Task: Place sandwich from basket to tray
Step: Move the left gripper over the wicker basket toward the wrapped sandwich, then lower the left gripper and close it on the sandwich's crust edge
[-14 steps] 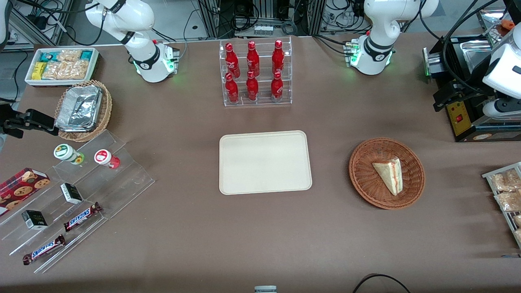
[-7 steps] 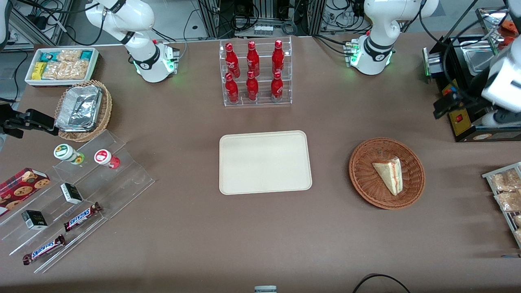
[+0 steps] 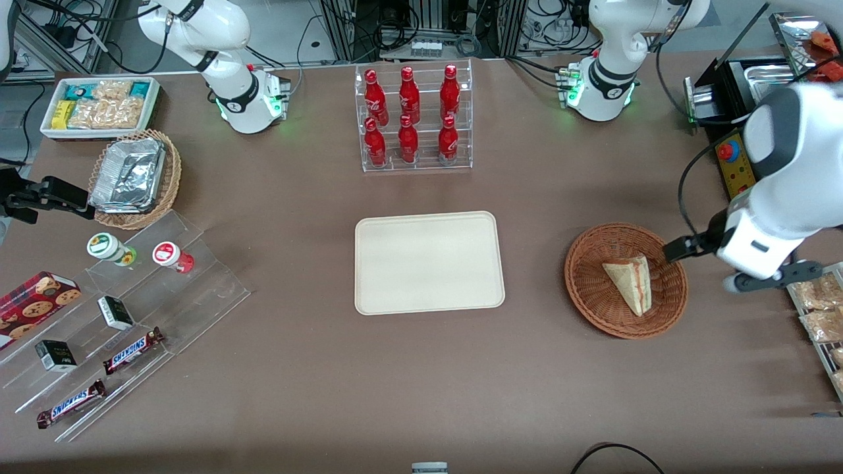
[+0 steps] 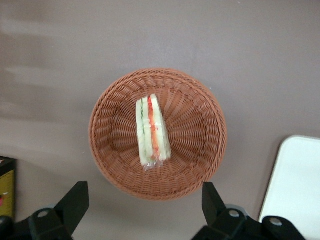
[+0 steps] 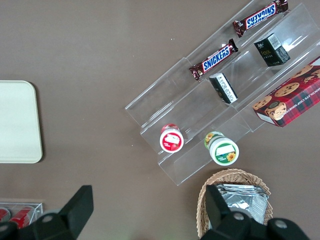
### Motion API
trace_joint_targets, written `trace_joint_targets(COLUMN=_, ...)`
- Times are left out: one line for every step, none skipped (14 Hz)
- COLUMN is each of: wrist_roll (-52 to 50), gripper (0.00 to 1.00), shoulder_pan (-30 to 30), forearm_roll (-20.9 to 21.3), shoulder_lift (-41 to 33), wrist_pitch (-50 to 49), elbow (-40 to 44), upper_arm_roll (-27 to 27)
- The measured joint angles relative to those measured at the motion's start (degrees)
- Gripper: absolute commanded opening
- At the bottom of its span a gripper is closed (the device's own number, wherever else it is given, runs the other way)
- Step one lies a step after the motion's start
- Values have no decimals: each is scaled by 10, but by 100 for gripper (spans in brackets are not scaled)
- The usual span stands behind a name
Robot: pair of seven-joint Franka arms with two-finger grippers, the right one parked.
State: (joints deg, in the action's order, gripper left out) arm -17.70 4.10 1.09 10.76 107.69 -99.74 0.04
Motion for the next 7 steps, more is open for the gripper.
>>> trace_joint_targets(wrist_roll=-27, gripper=100, shoulder_pan=0, forearm_roll=0, shoulder_lift=1, wrist_pitch=32, elbow=-27, upper_arm_roll=0)
trace_joint_targets(wrist_roll=-53, gripper=100, shoulder_pan=0, forearm_roll=0, shoulder_lift=1, wrist_pitch=69, elbow=-55, upper_arm_roll=0)
trace_joint_targets(wrist_roll=-70, gripper=100, shoulder_pan=0, forearm_roll=0, shoulder_lift=1, wrist_pitch=109, elbow=-84, upper_arm_roll=0)
trace_joint_targets(wrist_roll=-81, gripper=100, shoulder_pan=0, forearm_roll=0, shoulder_lift=1, wrist_pitch=150, elbow=-114, upper_arm_roll=0)
trace_joint_targets(wrist_roll=-85, gripper=100, shoulder_pan=0, forearm_roll=0, shoulder_lift=1, wrist_pitch=188, elbow=-143, upper_arm_roll=0)
trace_joint_targets(wrist_roll=-88, gripper=100, shoulder_pan=0, forearm_roll=0, shoulder_lift=2, wrist_pitch=222, elbow=-170, upper_arm_roll=0)
trace_joint_targets(wrist_roll=-91, gripper=100, shoulder_pan=0, forearm_roll=0, shoulder_lift=2, wrist_pitch=251, elbow=-194, upper_arm_roll=0)
